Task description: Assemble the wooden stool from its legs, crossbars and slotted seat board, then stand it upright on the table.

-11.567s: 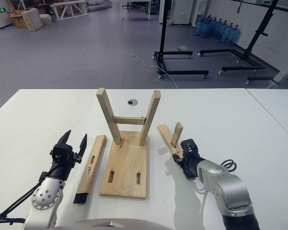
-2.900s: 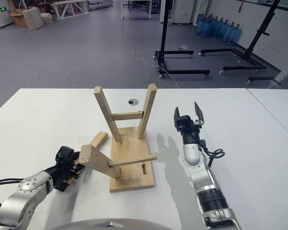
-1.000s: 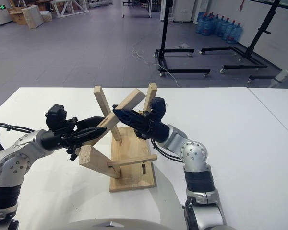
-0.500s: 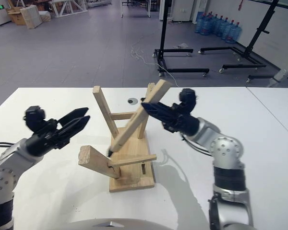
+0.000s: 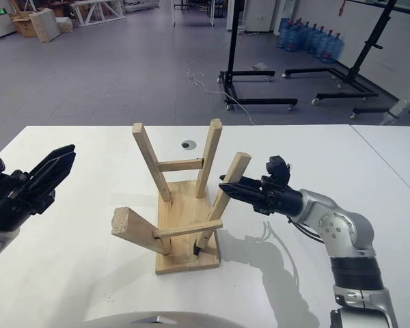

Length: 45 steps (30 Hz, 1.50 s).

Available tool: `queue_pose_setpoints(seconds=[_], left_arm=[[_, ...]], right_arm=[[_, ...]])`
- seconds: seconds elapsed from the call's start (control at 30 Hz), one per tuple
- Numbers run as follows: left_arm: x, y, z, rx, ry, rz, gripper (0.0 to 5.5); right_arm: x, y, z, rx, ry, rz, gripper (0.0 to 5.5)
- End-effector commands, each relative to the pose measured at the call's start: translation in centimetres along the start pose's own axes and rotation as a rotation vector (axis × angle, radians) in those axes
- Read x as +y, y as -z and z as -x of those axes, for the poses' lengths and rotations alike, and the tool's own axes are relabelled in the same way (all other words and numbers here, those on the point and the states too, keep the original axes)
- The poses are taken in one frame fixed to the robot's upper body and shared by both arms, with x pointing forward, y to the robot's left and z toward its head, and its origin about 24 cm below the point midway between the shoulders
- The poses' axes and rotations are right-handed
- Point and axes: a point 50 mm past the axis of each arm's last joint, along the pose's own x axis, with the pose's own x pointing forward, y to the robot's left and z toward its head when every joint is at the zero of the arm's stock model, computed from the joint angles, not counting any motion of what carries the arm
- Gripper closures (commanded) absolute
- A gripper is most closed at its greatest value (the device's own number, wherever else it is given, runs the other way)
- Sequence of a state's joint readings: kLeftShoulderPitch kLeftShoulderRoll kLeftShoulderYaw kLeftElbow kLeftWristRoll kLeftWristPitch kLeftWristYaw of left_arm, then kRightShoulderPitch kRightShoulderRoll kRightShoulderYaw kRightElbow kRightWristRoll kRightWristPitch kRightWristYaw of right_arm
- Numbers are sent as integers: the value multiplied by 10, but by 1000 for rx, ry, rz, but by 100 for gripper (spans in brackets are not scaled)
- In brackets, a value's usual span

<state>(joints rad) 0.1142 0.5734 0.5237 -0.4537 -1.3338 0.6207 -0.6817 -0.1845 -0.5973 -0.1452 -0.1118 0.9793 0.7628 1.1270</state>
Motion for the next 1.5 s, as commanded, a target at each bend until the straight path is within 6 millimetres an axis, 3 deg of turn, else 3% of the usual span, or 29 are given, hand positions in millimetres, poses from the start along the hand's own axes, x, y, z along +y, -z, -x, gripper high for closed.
queue_pose_setpoints(seconds=[0.03, 0.3, 0.6, 0.73, 1.1, 1.33, 1.5], left_arm=[[5, -1, 0, 53, 3, 0, 219], [8, 0, 8, 83, -26, -4, 219], [9, 5, 11, 87, -42, -10, 219], [8, 7, 10, 98, -37, -12, 219], [8, 9, 11, 84, -38, -12, 219], [8, 10, 6, 99, -19, -20, 219], [6, 15, 4, 104, -13, -13, 219]], right_arm=[[-6, 1, 10, 7, 71, 40, 343], [1, -15, 29, 47, 97, 78, 344], [2, -16, 26, 168, 55, 94, 345], [-2, -19, 25, 259, 66, 190, 345], [4, -29, 11, 410, -60, 329, 345], [18, -53, -10, 473, -133, 474, 345], [20, -53, -16, 473, -166, 536, 345]])
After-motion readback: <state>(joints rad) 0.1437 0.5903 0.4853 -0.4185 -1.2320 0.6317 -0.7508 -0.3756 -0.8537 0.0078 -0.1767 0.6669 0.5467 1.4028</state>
